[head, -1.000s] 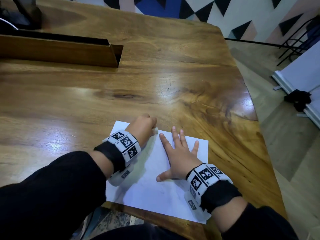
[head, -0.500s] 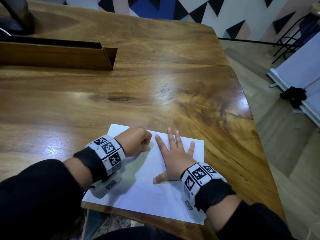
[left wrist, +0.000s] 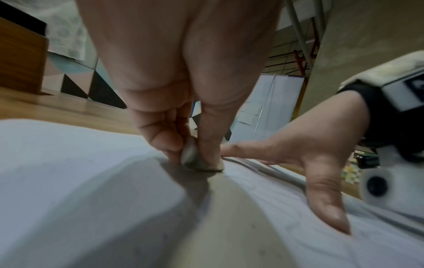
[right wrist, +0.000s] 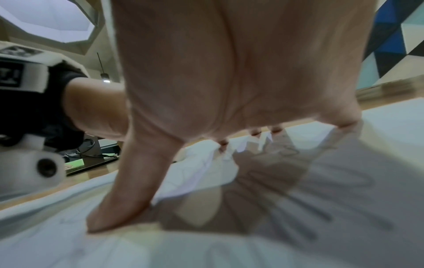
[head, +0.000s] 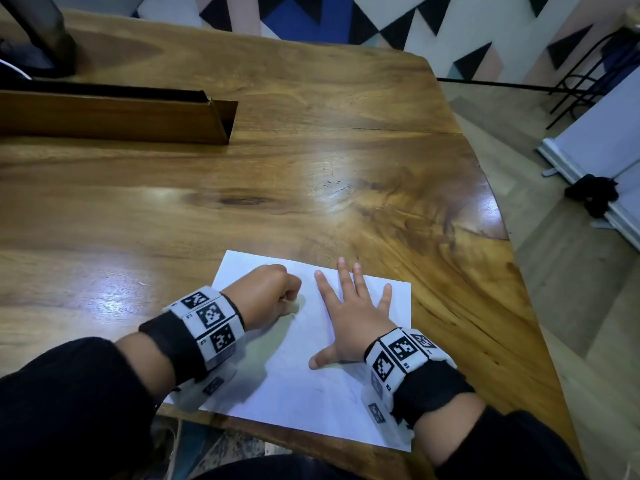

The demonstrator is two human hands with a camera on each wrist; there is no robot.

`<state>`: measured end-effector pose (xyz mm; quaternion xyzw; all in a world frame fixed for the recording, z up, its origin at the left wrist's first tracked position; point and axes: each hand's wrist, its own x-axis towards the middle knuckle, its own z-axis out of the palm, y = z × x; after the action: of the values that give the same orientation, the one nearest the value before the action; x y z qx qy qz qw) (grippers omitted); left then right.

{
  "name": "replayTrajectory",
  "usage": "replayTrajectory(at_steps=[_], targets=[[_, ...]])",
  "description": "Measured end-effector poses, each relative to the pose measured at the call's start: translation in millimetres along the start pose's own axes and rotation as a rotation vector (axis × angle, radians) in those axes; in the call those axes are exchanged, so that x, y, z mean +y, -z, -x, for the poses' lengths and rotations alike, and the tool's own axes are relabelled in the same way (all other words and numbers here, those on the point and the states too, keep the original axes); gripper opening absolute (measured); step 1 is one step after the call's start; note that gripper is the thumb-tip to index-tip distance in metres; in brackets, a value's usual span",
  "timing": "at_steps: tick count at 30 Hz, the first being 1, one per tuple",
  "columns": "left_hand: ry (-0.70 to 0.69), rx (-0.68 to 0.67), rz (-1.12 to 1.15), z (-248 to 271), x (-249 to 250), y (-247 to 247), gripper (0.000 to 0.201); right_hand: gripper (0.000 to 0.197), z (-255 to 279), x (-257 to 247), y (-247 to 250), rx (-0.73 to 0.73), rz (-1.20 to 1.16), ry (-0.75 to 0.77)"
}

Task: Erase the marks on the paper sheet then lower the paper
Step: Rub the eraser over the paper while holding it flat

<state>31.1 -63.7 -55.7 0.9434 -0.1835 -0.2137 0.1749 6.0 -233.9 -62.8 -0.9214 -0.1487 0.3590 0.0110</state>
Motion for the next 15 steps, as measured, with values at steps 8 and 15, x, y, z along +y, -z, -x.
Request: replayTrajectory(at_steps=[8,15], targets=[[0.064,0.122,-0.017,-37.6,20.1,18.9,0.013,0.137,-1.2,0.7,-0.1,-0.021,0.012,-0.011],[-0.026,-0.145,0.023,-18.0,14.8,9.8,0.007,0.138,-1.7,0.1,-0.8,-0.002,-0.006,-0.002]])
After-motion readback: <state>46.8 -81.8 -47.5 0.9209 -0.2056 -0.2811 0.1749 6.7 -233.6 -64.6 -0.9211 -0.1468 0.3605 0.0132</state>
